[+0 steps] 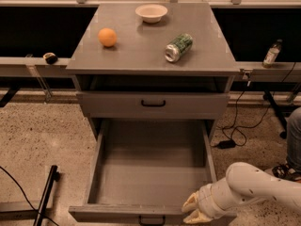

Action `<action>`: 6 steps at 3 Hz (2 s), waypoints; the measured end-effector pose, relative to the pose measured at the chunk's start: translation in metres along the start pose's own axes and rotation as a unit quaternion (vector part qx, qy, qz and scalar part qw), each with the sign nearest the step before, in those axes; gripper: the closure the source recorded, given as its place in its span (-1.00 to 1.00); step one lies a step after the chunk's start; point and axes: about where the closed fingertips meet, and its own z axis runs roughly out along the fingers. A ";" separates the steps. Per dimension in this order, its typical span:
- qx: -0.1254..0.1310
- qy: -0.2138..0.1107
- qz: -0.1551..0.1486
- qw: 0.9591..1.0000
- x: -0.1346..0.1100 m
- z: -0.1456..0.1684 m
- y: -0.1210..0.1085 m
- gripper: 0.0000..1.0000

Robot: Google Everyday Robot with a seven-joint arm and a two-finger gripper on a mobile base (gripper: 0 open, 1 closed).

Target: Close middle drawer

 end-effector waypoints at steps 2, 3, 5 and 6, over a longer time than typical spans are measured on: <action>0.004 -0.002 -0.012 1.000 -0.001 0.012 -0.002 1.00; 0.015 0.006 -0.025 1.000 -0.001 0.005 -0.015 1.00; 0.014 0.010 -0.022 1.000 0.002 0.009 -0.026 1.00; 0.054 0.007 -0.032 0.998 -0.012 -0.014 -0.052 1.00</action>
Offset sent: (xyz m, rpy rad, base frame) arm 0.0126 0.0116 -0.0045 0.0197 -0.0802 0.0126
